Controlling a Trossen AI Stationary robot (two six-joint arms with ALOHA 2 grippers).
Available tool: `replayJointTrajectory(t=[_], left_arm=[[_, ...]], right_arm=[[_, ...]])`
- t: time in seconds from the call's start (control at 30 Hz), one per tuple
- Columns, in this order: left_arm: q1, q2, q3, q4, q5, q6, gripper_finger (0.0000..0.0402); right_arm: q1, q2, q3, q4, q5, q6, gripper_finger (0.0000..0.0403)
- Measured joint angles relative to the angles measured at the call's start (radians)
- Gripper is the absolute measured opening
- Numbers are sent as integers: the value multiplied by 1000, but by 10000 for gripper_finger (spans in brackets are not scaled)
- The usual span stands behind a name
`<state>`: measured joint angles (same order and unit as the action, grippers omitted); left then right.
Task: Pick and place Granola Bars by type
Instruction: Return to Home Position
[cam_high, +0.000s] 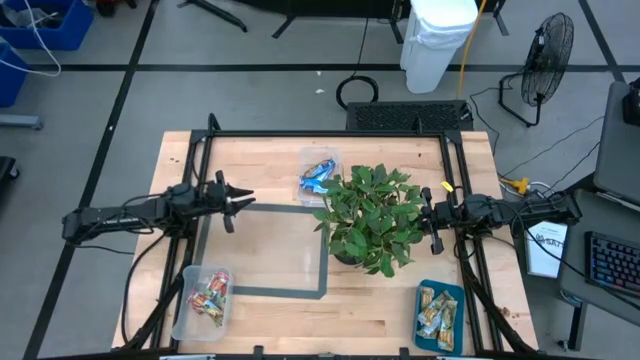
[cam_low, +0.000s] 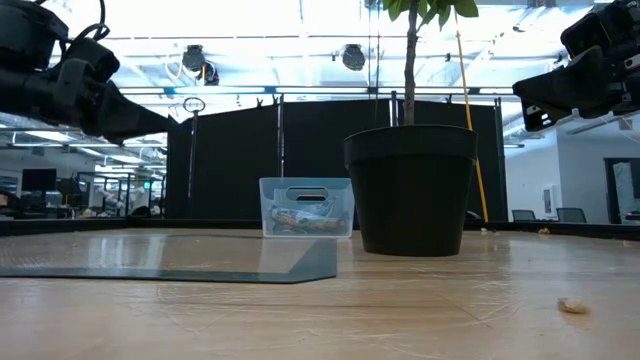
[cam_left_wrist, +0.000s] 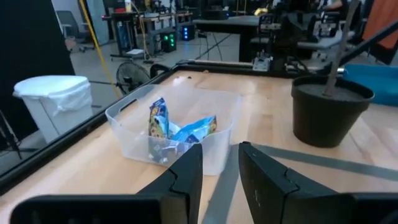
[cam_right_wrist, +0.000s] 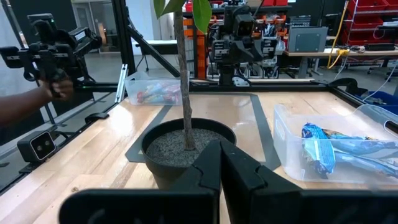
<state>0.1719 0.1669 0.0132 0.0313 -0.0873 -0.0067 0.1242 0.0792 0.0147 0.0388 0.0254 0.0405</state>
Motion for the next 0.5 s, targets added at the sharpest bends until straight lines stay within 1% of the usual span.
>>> replayJointTrajectory(t=[0.1,0.5], left_arm=[[0,7,0,1,-14,-3,108],[0,10,0,3,-14,2,108]], right_arm=[[0,0,0,0,0,0,0],[0,0,0,0,0,0,0]])
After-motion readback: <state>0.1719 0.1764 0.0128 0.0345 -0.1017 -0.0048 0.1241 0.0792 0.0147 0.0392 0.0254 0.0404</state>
